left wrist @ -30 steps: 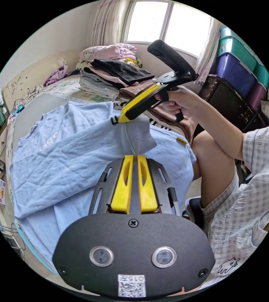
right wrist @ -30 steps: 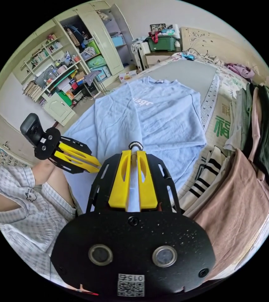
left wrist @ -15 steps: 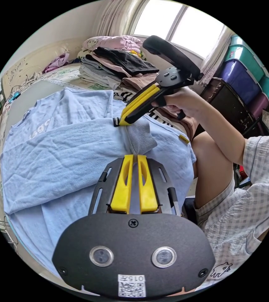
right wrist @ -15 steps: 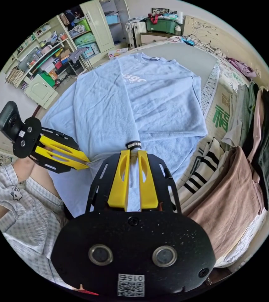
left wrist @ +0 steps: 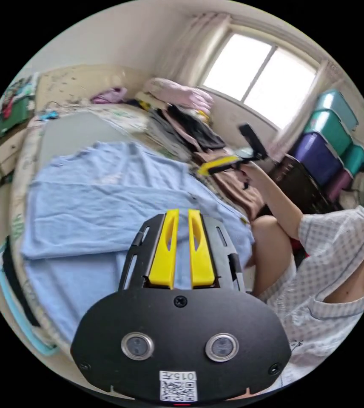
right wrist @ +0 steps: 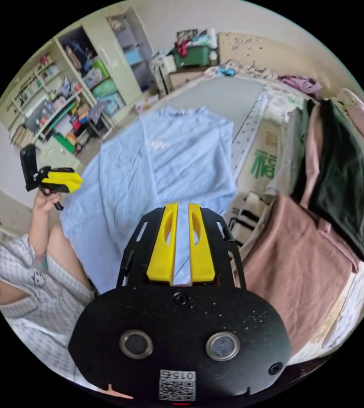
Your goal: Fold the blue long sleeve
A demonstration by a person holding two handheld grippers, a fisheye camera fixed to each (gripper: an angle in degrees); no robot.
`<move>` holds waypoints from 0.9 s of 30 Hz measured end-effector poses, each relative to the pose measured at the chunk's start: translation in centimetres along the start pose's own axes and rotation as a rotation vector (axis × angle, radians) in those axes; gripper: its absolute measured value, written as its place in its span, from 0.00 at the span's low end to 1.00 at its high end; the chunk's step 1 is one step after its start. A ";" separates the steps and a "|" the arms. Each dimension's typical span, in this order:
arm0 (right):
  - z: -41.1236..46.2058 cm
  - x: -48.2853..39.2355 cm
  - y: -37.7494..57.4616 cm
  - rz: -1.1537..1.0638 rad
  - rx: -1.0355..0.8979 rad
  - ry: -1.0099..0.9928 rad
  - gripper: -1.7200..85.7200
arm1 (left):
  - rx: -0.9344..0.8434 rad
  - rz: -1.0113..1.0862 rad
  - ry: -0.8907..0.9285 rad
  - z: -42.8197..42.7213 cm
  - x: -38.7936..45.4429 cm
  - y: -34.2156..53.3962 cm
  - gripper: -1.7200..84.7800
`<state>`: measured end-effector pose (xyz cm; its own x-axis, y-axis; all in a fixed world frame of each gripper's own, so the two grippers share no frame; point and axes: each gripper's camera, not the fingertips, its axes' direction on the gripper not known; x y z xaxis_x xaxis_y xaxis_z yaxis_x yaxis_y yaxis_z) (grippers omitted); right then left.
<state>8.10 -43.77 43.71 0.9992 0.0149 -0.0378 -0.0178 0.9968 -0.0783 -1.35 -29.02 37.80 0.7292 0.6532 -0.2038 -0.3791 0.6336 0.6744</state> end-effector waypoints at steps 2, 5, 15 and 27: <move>0.2 -0.3 -2.6 -0.080 0.041 -0.022 0.09 | 0.022 -0.016 -0.148 -1.4 -4.0 -1.9 0.11; 3.5 0.6 -8.7 -0.068 -0.008 0.040 0.12 | 0.000 -0.079 -0.281 -0.9 -10.8 -5.7 0.14; 14.5 7.0 -22.5 0.089 -0.005 0.039 0.17 | -0.155 -0.168 -0.401 10.3 -24.6 -14.9 0.17; 16.6 6.0 -25.0 0.042 -0.114 0.214 0.05 | -0.248 -0.185 -0.349 14.4 -27.2 -16.7 0.07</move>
<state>15.15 -67.25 61.94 0.9671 0.0271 -0.2528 -0.0755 0.9801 -0.1835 -6.65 -63.36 42.32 0.9295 0.3680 -0.0249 -0.3180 0.8340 0.4509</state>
